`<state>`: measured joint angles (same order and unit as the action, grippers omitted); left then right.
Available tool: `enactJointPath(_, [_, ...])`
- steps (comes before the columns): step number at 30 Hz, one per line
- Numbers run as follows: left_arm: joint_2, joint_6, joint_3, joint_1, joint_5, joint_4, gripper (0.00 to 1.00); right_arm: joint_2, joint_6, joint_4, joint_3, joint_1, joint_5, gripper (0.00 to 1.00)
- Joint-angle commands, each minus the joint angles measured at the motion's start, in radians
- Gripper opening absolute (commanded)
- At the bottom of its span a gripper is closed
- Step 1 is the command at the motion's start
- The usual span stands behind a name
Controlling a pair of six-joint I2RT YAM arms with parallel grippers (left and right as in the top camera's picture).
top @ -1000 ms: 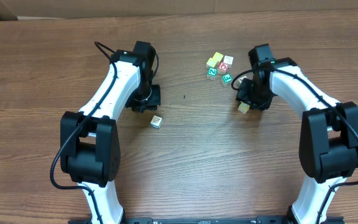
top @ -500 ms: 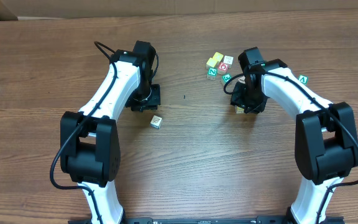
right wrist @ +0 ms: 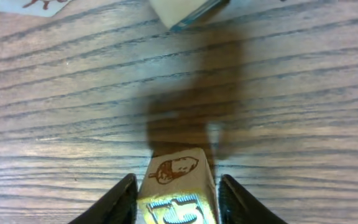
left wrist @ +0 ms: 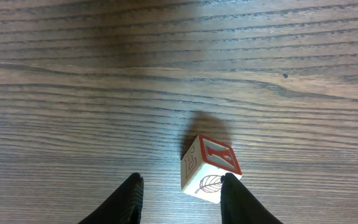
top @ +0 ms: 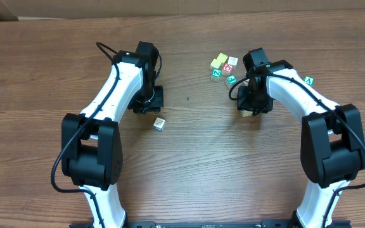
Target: Flip 3 blocks
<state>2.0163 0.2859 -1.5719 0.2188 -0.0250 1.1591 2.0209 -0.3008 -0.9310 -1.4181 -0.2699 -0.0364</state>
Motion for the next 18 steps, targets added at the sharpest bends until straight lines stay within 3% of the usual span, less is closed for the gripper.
enactJointPath(1, [0.018,0.009,-0.014,0.005,0.009,-0.001,0.34,-0.006,0.044,0.006,0.005,0.002,0.012,0.41])
enactJointPath(14, [0.018,0.008,-0.014,0.005,0.010,-0.001,0.35,-0.006,0.040,-0.028,0.005,0.001,-0.104,0.37])
enactJointPath(18, [0.018,0.006,-0.014,0.005,0.010,0.008,0.35,-0.006,0.039,-0.063,0.005,-0.003,-0.126,0.27])
